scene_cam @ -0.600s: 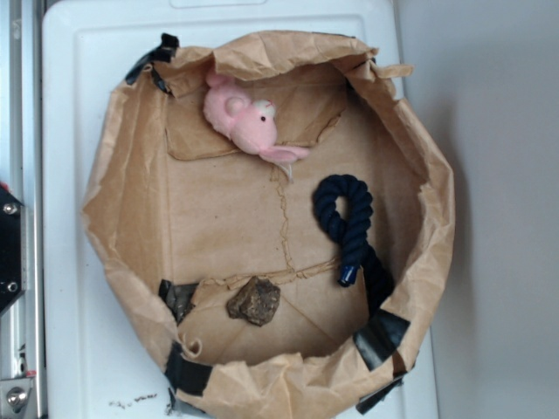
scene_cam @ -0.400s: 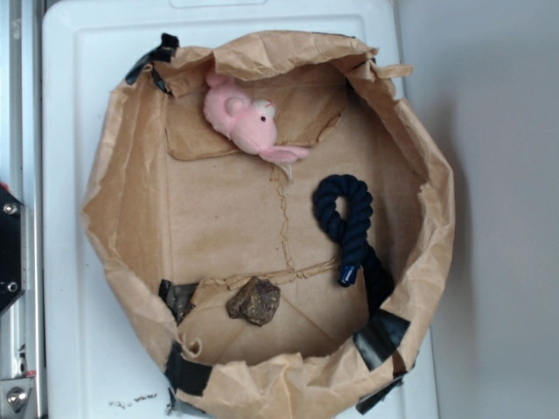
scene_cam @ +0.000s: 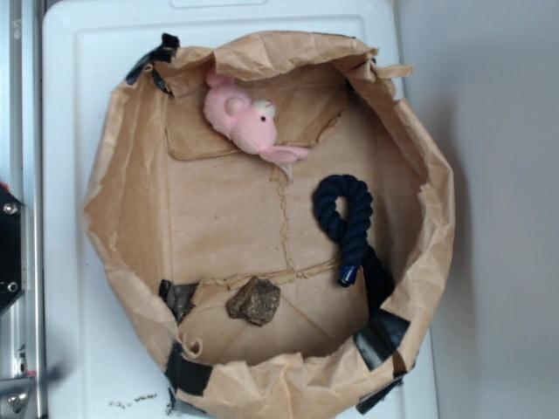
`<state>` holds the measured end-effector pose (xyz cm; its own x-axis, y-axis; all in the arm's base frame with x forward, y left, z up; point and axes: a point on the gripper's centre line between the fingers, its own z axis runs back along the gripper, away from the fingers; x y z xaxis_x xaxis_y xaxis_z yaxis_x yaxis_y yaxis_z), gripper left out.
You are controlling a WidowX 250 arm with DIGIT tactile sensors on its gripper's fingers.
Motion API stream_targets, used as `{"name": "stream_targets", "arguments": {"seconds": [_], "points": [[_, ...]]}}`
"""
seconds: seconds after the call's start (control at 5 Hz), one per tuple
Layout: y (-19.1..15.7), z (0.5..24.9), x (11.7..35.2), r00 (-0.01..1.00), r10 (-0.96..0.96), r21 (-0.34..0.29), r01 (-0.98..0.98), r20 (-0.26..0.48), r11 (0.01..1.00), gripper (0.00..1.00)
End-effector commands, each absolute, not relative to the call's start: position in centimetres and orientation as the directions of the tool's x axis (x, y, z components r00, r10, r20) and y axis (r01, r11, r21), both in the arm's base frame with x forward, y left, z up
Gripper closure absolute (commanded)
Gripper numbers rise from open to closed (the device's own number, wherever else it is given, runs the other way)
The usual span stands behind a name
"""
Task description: Grab the pink bunny.
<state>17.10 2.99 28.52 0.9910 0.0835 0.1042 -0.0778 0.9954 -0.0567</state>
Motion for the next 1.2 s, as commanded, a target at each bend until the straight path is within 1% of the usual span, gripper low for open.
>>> {"name": "stream_targets", "arguments": {"seconds": [0.0, 0.8, 1.0], "points": [[12.3, 30.7, 26.8, 0.982, 0.132, -0.073, -0.123, 0.136, 0.99, 0.0], [12.3, 30.7, 26.8, 0.982, 0.132, -0.073, -0.123, 0.136, 0.99, 0.0], [11.8, 26.8, 26.6, 0.961, 0.263, -0.06, -0.259, 0.087, 0.964, 0.0]]}}
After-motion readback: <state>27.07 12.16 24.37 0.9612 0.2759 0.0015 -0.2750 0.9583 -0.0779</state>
